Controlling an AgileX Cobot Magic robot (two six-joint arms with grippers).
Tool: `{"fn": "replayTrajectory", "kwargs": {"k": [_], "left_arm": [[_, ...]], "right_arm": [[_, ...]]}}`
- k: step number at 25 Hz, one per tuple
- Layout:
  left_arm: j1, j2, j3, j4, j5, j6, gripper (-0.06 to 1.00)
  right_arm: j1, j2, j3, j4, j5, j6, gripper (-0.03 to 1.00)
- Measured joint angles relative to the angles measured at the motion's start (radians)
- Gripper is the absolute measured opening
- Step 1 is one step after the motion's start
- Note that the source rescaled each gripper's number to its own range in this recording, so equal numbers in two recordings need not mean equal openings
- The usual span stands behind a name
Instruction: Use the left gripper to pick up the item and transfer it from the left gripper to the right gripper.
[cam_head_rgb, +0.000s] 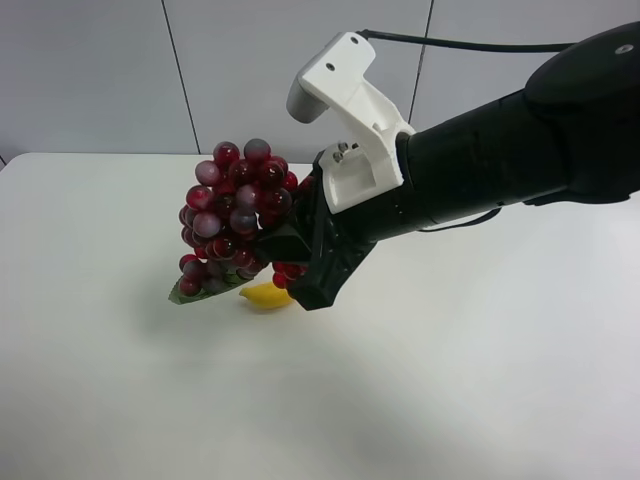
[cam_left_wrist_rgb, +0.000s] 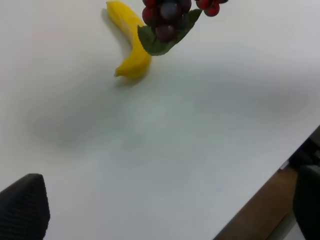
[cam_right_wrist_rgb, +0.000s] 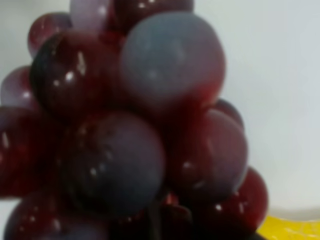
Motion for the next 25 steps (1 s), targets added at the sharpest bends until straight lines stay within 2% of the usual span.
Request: {"fn": "replayTrajectory", "kwargs": {"k": [5,8,18,25], "left_arm": [[0.031,0.0,0.0,0.001,0.0,0.0,1.0],[0.119,0.0,0.0,0.001,0.0,0.0,1.0],[0.535,0.0,0.0,0.002,-0.001,0.0,1.0],[0.652,0.0,0.0,0.002,-0.001,0.0,1.0]], "right_arm": [[0.0,0.0,0.0,0.0,0.0,0.0,0.01],[0.0,0.0,0.0,0.0,0.0,0.0,0.01],[0.0,0.0,0.0,0.0,0.0,0.0,0.01],[0.0,0.0,0.0,0.0,0.0,0.0,0.01]]}}
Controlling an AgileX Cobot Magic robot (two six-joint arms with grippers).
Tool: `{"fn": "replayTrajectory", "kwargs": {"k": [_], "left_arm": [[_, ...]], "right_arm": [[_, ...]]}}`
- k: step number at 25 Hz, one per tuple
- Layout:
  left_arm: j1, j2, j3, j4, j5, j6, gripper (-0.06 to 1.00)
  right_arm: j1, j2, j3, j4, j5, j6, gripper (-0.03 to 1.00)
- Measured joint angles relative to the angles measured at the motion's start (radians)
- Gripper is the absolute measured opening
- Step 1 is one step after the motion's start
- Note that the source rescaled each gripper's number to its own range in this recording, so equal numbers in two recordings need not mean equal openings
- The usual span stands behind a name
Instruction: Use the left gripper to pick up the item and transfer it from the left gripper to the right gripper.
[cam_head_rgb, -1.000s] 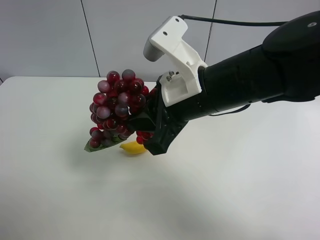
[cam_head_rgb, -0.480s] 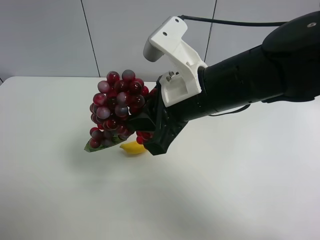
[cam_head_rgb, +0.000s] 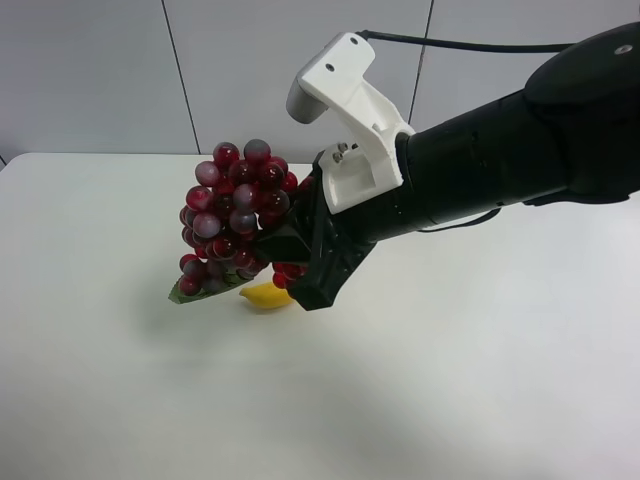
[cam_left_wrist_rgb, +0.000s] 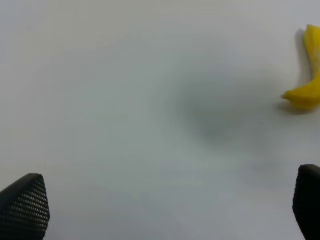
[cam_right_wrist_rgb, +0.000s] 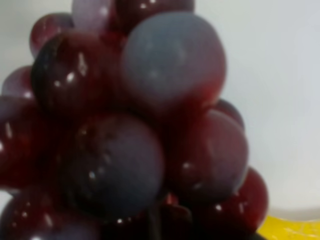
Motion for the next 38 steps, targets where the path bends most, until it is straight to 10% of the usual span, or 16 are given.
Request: {"fn": "replayTrajectory", "kwargs": {"k": [14,22,31,38], "left_arm": [[0.012,0.0,0.0,0.0,0.0,0.0,1.0],[0.012,0.0,0.0,0.0,0.0,0.0,1.0],[0.012,0.0,0.0,0.0,0.0,0.0,1.0],[0.012,0.0,0.0,0.0,0.0,0.0,1.0]], "right_arm": [[0.0,0.0,0.0,-0.014,-0.082,0.168,0.0],[0.0,0.001,-0.065,-0.352,-0.061,0.538,0.0],[-0.131,0.001,-0.302,-0.991,0.321,1.188,0.0],[-0.335,0.001,-0.42,-1.058,0.553,1.283,0.0]]}}
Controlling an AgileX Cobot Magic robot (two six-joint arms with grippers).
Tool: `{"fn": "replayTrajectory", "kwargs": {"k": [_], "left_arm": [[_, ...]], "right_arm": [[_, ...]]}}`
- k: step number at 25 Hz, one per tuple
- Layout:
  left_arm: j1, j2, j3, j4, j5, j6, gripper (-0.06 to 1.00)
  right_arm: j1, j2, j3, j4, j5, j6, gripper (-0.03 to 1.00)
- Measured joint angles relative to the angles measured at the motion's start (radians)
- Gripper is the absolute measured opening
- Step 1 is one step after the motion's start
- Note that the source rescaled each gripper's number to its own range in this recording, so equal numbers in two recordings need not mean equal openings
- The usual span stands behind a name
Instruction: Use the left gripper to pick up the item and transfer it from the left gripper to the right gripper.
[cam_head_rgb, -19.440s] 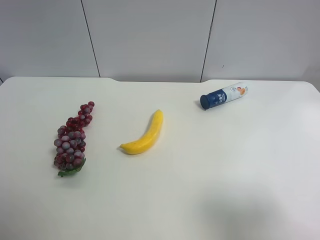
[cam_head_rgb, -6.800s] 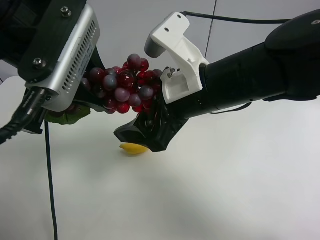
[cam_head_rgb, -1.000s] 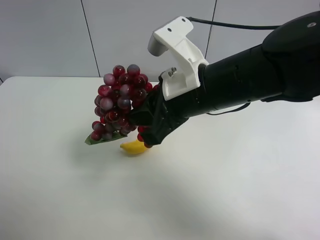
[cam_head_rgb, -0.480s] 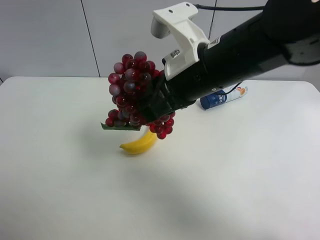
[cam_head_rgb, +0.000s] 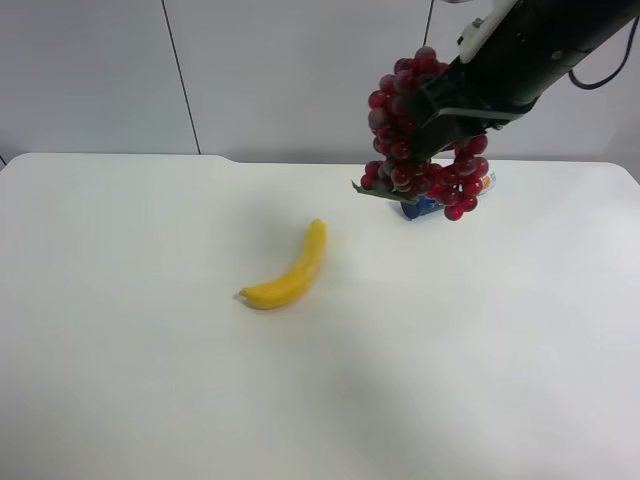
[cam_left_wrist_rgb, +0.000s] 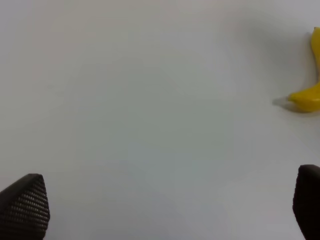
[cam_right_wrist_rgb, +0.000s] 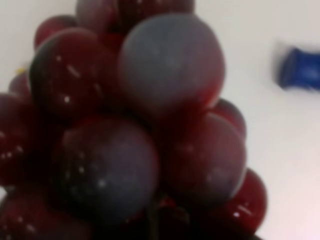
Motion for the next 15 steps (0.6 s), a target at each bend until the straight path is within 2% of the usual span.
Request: {"fn": "replayTrajectory", "kwargs": {"k": [6,15], "left_arm": [[0.0,0.0,0.0,0.0,0.0,0.0,1.0],[0.0,0.0,0.0,0.0,0.0,0.0,1.0]], "right_arm": [[-0.134,0.0,-0.002,-0.018,0.137,0.002,0.0],[-0.315,0.011,-0.002,-0.041,0.17,0.007,0.0]]}}
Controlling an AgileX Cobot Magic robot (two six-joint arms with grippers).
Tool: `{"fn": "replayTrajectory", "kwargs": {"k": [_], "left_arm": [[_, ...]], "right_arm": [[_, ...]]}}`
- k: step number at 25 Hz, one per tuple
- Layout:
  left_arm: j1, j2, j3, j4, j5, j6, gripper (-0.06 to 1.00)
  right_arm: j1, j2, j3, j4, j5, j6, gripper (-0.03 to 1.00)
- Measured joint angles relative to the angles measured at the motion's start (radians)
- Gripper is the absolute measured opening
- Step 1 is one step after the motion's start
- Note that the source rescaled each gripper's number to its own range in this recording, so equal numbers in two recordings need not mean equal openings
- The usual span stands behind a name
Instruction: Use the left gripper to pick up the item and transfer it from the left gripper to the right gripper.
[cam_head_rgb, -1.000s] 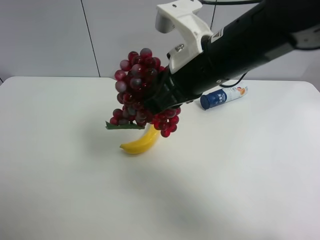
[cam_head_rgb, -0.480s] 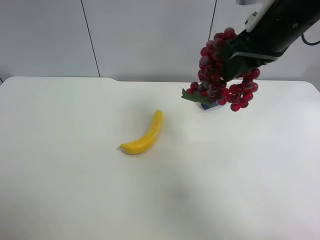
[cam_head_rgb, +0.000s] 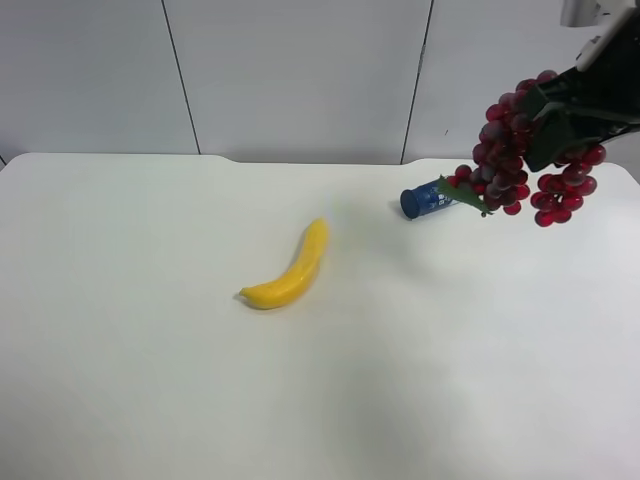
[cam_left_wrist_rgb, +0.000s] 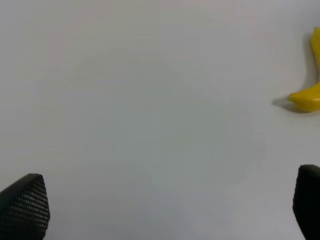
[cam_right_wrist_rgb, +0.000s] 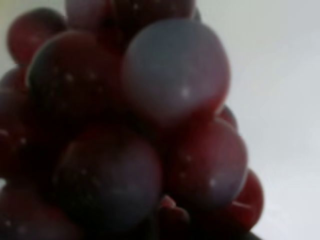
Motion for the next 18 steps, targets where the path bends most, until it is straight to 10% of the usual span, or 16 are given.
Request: {"fn": "replayTrajectory", "kwargs": {"k": [18], "left_arm": [[0.0,0.0,0.0,0.0,0.0,0.0,1.0]], "right_arm": [[-0.056,0.296,0.0,-0.046,0.024,0.025,0.0]]}}
